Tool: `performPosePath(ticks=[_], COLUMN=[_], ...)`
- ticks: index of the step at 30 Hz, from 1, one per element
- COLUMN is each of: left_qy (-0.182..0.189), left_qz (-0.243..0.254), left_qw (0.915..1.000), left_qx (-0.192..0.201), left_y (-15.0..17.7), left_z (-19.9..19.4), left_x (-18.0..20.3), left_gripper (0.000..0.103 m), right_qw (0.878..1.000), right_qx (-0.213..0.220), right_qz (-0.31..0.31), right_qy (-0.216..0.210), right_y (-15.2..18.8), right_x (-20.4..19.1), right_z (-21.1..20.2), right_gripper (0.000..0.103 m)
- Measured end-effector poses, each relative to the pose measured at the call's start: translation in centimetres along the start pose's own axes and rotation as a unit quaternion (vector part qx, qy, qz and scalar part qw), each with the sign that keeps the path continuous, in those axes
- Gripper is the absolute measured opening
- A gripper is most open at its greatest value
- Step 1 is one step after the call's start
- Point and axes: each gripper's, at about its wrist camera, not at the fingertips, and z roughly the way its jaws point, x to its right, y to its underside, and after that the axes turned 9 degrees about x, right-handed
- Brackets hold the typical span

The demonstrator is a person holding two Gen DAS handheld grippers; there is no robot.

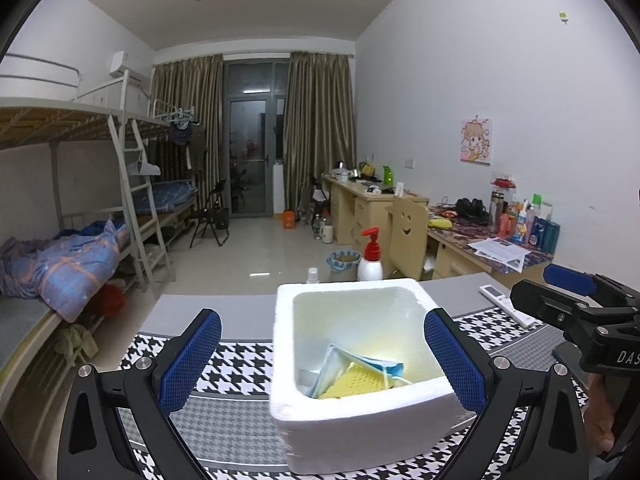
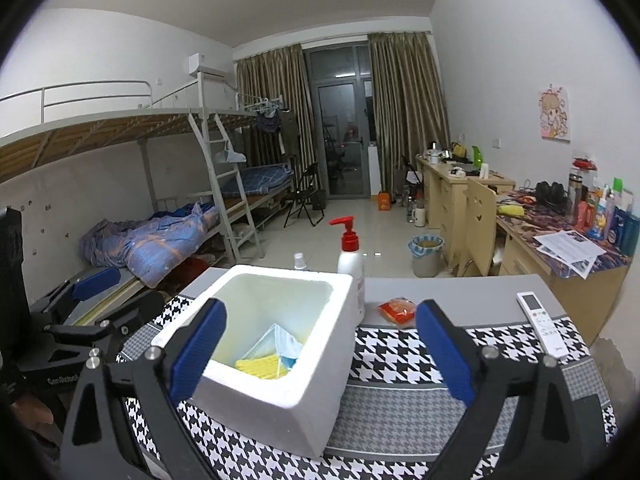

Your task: Organize soft objects

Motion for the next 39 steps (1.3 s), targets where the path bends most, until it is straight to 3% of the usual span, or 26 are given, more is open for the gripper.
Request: performPosePath(ticks=[20,39], left_qy=[0.037,0.036], left_qz=[0.015,0.012], left_qw=[0.9991,0.9988], left_qx=[0.015,0.03], left_y=[0.1,1.0], left_z=[-1.5,-3.3], left_x=[3.2,3.5], left_gripper=[0.102,0.102], right_qw=[0.999,0.997], right_qx=[0.037,0.057], right_qz=[0.002,0.001], right_qy=[0.038,0.042], right_y=[0.5,1.6], right_x=[1.4,1.0], right_z=[-4.8,-7.3], right_gripper=[0.102,0.102])
